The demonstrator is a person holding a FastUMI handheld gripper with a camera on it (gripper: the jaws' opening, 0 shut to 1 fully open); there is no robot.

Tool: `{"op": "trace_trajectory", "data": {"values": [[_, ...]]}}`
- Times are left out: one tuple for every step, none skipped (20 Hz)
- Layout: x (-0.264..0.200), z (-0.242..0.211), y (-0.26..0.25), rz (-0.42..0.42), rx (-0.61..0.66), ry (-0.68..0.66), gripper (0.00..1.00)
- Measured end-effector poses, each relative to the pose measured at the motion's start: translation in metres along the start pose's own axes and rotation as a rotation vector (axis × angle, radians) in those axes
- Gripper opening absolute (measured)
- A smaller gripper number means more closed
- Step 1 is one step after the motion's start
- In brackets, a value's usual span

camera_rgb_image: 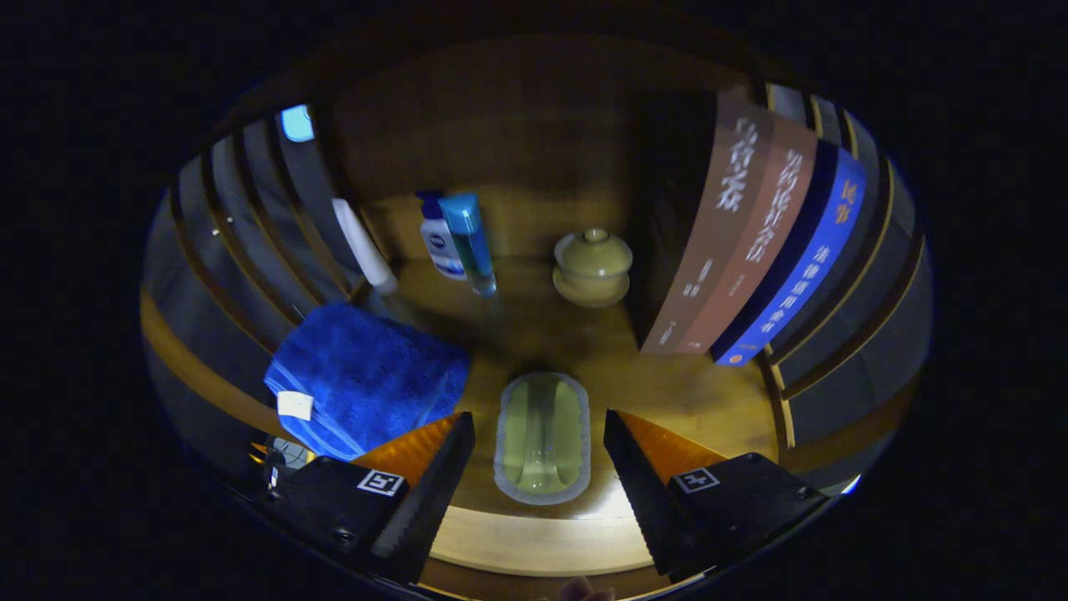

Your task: Pull open the drawer, take out the items inside it, and place them on the countertop above the cabinet.

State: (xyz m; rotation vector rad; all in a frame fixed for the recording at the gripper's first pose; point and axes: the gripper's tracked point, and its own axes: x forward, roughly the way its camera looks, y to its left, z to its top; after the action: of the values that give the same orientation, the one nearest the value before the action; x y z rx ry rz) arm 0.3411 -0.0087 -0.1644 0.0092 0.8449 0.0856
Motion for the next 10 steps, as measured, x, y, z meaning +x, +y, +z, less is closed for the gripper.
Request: {"op": "trace_trajectory", "data": {"values": [[-0.014,0.006,0.002,0.004,-0.012,-0.056,1.0],[-0.027,0.013,0.002,0.002,-0.03,-0.117,1.0],[-0.055,0.007,-0.004,-0.037,-0.042,-0.124,1.0],[-0.064,-0.001,-0.003,-0.028,-0.04,-0.148,1.0],[-0.06,-0.006,0.002,0.002,-0.03,-0.187,1.0],[-0.06,-0.013,-0.001,-0.002,-0.019,-0.209,1.0],[-0.062,-0.026,-0.004,-0.01,-0.01,-0.208,1.0],[-0.066,-0.038,-0.007,-0.009,0.013,-0.211,1.0],[-0.072,-0.047,-0.006,0.002,0.047,-0.226,1.0],[-0.079,-0.05,-0.006,0.014,0.078,-0.252,1.0]]}}
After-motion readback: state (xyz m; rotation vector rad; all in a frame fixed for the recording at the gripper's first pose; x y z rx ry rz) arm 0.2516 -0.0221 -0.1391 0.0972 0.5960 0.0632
